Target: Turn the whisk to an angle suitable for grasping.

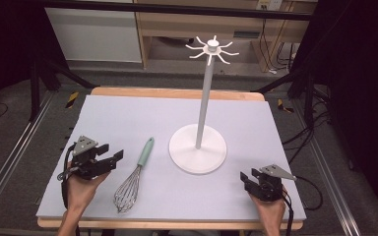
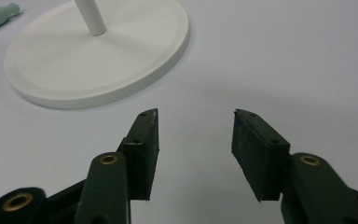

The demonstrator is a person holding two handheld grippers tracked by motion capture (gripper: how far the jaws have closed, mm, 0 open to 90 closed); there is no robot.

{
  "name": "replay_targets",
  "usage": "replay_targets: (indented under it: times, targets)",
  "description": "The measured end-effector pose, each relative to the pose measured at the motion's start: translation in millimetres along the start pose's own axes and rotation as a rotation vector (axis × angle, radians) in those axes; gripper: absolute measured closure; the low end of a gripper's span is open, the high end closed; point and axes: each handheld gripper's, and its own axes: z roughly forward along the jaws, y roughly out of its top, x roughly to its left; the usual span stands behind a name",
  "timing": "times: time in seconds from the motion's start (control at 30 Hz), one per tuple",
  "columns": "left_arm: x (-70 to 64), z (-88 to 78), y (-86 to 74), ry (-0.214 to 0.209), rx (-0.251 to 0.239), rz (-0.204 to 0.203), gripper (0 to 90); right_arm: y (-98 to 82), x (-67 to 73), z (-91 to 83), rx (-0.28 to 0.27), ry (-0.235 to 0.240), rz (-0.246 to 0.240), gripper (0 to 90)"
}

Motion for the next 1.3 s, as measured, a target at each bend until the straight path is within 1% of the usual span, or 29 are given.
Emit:
replay_targets:
  times: [0.03, 0.17, 0.33, 0.47, 0.67, 0.77, 0.87, 0.93, 1.03, 1.07, 1.13, 1.17, 1.2, 1.23, 1.3]
  targets:
    - [-1.3, 2.1, 3.4, 0.001, 0.013, 0.009, 38.5, 0.0, -0.9, -0.6, -0.002, -0.003, 0.001, 51.9]
    - [-3.2, 5.4, 7.5, -0.001, 0.029, 0.019, 38.8, 0.1, -1.2, -0.8, -0.002, 0.0, 0.011, 52.0]
    - [-5.0, 12.2, 13.3, 0.0, 0.064, 0.034, 39.1, 0.8, -0.9, -0.4, -0.002, -0.001, 0.0, 51.9]
    - [-8.1, 17.3, 16.5, -0.001, 0.088, 0.054, 39.4, 0.5, -0.7, 0.6, 0.005, 0.003, 0.0, 51.9]
    - [-11.1, 28.8, 20.0, -0.001, 0.128, 0.068, 39.5, 0.6, -0.4, 1.0, 0.007, 0.01, 0.003, 51.1]
    - [-11.8, 32.4, 20.1, -0.002, 0.143, 0.073, 39.5, 0.5, 0.0, 1.3, 0.009, 0.006, -0.001, 51.1]
    - [-12.9, 38.9, 19.4, 0.0, 0.163, 0.075, 39.6, 0.6, 0.2, 1.4, 0.004, 0.013, 0.005, 51.3]
    - [-14.3, 43.0, 17.6, -0.007, 0.172, 0.078, 39.5, 0.2, 1.4, 2.0, 0.01, 0.014, 0.005, 51.3]
    - [-16.5, 50.9, 14.2, -0.017, 0.185, 0.07, 39.5, -0.4, 2.7, 0.5, 0.008, 0.014, 0.003, 51.5]
    - [-16.5, 50.9, 14.2, -0.017, 0.185, 0.07, 39.5, -0.5, 2.4, 0.4, 0.003, 0.013, -0.002, 51.6]
    - [-18.4, 57.1, 11.3, -0.015, 0.211, 0.086, 39.4, -0.4, 2.7, -0.1, 0.0, 0.014, 0.001, 51.5]
    - [-18.4, 57.1, 11.3, -0.015, 0.211, 0.086, 39.3, -0.4, 2.7, -0.1, 0.0, 0.014, 0.001, 51.5]
    - [-18.5, 59.3, 10.4, -0.019, 0.222, 0.088, 39.3, -0.5, 2.4, 0.4, 0.001, 0.014, -0.001, 51.5]
    - [-18.1, 62.1, 9.7, -0.012, 0.234, 0.092, 38.9, -0.5, 2.6, 1.4, 0.007, 0.016, -0.001, 51.4]
    - [-17.9, 63.7, 9.4, -0.012, 0.241, 0.092, 38.5, -0.5, 2.5, 2.1, 0.007, 0.015, -0.006, 51.4]
